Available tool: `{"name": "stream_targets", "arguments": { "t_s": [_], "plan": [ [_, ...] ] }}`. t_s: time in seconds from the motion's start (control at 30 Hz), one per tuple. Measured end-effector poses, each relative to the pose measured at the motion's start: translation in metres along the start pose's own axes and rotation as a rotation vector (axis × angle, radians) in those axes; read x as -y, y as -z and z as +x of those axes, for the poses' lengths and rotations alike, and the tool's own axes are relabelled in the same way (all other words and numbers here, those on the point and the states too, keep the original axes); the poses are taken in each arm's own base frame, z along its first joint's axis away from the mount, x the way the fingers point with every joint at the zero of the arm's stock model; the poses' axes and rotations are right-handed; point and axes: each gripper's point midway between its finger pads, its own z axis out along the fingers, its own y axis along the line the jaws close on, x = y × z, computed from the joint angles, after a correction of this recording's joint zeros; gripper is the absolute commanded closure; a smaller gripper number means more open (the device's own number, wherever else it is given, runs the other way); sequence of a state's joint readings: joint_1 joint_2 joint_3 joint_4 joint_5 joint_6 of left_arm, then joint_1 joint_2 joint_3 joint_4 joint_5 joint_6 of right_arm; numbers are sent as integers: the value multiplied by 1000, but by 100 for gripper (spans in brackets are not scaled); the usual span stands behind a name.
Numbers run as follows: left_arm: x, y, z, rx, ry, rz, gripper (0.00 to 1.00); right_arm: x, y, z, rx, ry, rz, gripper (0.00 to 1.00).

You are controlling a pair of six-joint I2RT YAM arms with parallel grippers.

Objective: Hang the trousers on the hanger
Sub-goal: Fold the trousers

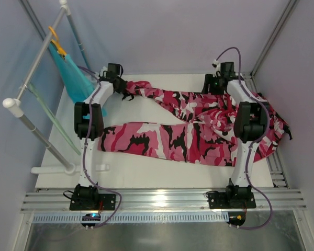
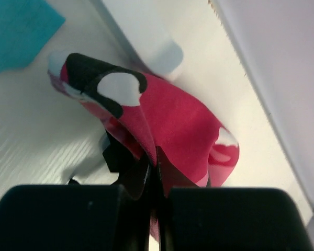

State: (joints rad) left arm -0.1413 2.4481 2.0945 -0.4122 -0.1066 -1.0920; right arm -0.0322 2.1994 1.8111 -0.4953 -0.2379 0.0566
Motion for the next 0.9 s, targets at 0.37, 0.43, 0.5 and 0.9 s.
{"name": "stream_targets", "arguments": {
  "t_s": [0.37,0.43,0.5,0.9],
  "plan": [
    [9,71,2,15,-174,-96,100,-39,-28,-69,124,139,-35,32],
    [10,77,-1,28,-199,-110,100,-23,-39,-57,84,126,21,32],
    [11,83,-3,33,-226,-125,100,-5,-48,-39,25,109,88,32],
    [11,118,-18,62,-375,-214,100,53,-41,-5,-86,102,379,73]
  ]
}}
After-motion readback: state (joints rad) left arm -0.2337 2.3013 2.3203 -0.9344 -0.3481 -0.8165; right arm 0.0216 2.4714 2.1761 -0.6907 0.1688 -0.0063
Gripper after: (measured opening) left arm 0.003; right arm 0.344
